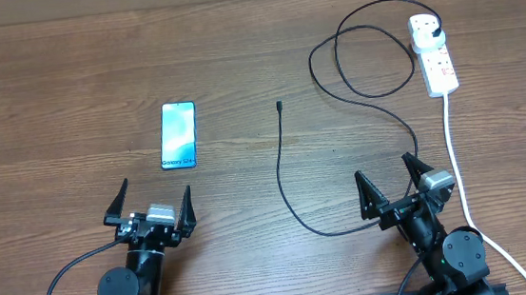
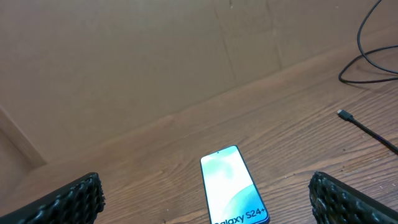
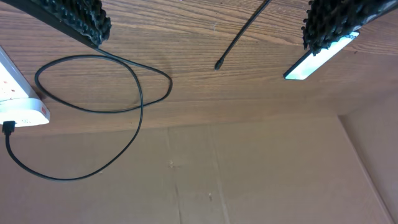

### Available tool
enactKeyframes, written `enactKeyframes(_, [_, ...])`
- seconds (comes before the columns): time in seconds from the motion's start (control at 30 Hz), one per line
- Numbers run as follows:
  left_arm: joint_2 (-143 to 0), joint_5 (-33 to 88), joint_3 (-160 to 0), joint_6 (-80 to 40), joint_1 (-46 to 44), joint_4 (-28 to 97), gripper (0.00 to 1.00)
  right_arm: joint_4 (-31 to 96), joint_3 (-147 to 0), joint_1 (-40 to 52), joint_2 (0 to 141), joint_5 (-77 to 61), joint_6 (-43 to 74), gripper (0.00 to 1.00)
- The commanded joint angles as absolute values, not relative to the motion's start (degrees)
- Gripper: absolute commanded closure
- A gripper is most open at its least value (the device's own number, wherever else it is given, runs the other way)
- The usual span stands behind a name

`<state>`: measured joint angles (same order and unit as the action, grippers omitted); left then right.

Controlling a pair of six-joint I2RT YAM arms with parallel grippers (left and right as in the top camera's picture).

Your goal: Plug charger to phone and switch on socket

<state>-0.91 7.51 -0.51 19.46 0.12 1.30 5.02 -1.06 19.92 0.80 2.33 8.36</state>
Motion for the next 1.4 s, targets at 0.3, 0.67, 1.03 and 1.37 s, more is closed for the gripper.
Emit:
enactKeyframes(0.3, [-0.25, 8.21, -0.30, 9.37, 0.40, 1.45, 0.00, 4.64, -0.47, 20.18, 0.16, 2.28, 8.47, 0.00])
enactKeyframes(0.67, [-0.54, 5.98, -4.36, 6.26, 0.40, 4.29, 0.00, 4.67, -0.47, 20.18, 0.16, 2.28, 8.47, 0.00])
enactKeyframes(1.03, [-14.63, 6.33, -18.15, 5.78, 0.40, 10.85, 0.00, 4.64, -0.47, 20.18, 0.16, 2.28, 8.47, 0.00])
enactKeyframes(1.37, [-41.63, 10.20, -41.71, 5.54, 0.40, 24.49, 0.00, 4.64, -0.47, 20.18, 0.16, 2.28, 8.47, 0.00])
